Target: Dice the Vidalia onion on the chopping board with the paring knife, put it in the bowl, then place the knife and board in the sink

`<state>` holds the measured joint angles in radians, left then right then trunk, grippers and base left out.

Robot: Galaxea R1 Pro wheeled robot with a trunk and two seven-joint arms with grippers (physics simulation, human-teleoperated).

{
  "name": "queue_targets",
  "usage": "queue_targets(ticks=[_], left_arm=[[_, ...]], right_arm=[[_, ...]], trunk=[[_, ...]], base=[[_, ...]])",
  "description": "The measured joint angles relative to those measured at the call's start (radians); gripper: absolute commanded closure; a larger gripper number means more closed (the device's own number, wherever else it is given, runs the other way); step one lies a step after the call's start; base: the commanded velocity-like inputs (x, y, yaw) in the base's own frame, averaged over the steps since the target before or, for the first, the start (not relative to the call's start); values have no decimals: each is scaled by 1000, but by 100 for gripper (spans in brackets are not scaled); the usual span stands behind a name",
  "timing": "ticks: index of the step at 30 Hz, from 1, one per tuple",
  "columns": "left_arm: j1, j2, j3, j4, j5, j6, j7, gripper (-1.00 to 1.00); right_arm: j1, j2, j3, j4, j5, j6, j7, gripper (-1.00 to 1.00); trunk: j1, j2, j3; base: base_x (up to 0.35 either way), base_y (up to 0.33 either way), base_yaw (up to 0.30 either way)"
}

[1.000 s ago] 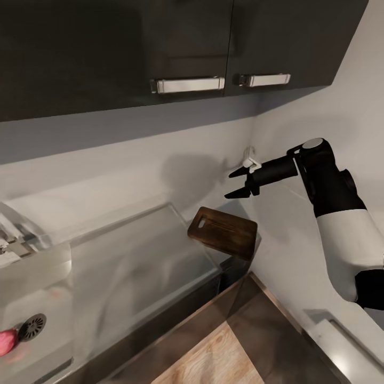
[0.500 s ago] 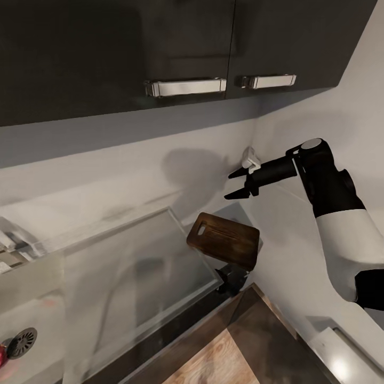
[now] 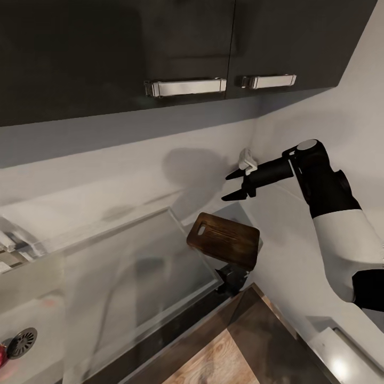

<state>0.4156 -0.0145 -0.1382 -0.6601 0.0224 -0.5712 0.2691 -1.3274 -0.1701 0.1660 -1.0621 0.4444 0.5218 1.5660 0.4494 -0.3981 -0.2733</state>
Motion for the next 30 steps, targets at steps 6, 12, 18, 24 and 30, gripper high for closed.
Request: queue_targets(ticks=[6, 12, 18, 24, 30], left_arm=[[0, 0, 0, 0, 0, 0, 0, -100], [0, 0, 0, -1, 0, 0, 0, -100], [0, 0, 0, -1, 0, 0, 0, -100], [0, 0, 0, -1, 0, 0, 0, -100], [0, 0, 0, -1, 0, 0, 0, -100]], right_arm=[[0, 0, 1, 0, 0, 0, 0, -100], [0, 0, 1, 0, 1, 0, 0, -100], [1, 0, 1, 0, 1, 0, 0, -100], [1, 0, 1, 0, 1, 0, 0, -100], [1, 2, 1, 0, 1, 0, 0, -100]], trunk=[[0, 0, 0], [0, 0, 0], [0, 0, 0], [0, 0, 0], [0, 0, 0]], base=[[0, 0, 0], [23, -34, 0], [154, -172, 0], [201, -205, 0], [189, -186, 0]])
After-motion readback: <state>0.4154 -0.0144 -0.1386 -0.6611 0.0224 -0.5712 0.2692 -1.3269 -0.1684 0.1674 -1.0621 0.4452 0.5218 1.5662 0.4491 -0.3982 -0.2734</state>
